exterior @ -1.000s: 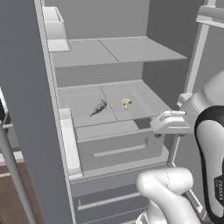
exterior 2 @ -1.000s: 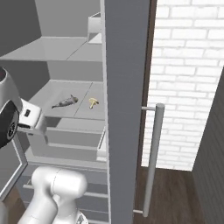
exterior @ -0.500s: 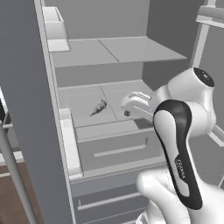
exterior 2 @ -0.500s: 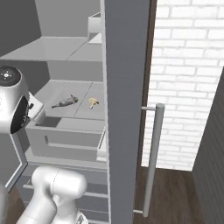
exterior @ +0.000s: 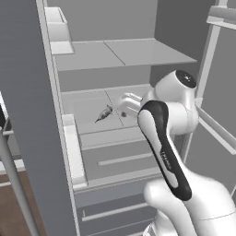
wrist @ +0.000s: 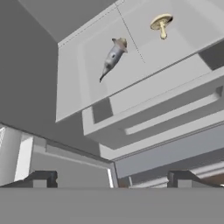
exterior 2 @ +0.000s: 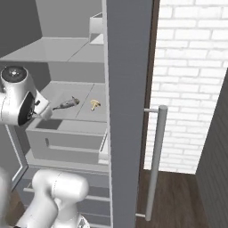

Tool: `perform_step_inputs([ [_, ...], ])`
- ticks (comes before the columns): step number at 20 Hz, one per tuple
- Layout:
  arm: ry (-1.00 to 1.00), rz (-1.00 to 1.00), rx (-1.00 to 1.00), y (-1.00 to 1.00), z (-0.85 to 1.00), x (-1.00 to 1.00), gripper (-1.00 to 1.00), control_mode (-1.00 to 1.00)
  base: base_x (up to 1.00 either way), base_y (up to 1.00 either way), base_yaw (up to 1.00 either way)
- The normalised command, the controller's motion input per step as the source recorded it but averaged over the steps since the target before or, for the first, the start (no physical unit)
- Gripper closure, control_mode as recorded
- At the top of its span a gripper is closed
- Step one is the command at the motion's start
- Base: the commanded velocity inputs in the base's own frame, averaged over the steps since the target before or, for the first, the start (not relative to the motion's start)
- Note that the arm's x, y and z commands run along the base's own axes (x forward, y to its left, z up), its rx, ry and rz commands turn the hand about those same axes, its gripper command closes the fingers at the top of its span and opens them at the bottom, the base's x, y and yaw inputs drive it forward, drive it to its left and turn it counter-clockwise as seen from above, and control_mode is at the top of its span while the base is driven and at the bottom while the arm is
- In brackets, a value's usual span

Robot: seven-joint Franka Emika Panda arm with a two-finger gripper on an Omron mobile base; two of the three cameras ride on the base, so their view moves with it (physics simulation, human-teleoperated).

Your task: Place one mushroom and one fish in each tupperware on the nearby counter, to pack two identical lunches.

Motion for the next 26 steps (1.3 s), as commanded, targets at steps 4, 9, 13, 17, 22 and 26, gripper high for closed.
perform_step_inputs([
  [4,0.10,0.00,-0.06,0.01,-0.24,0.87,-1.00,-1.00,0.00,0.00,0.00],
  [9,0.03,0.00,-0.10,0.04,-0.44,0.62,-1.00,-1.00,0.00,0.00,0.00],
  [13,0.00,0.00,-0.05,0.05,-0.36,0.53,-1.00,-1.00,0.00,0.00,0.00],
  [17,0.00,0.00,-0.02,0.06,-0.28,0.58,-1.00,-1.00,0.00,0.00,0.00],
  [22,0.00,0.00,-0.01,0.09,-0.21,0.52,-1.00,-1.00,0.00,0.00,0.00],
  [26,0.00,0.00,0.00,0.07,-0.09,0.25,-1.00,-1.00,0.00,0.00,0.00],
])
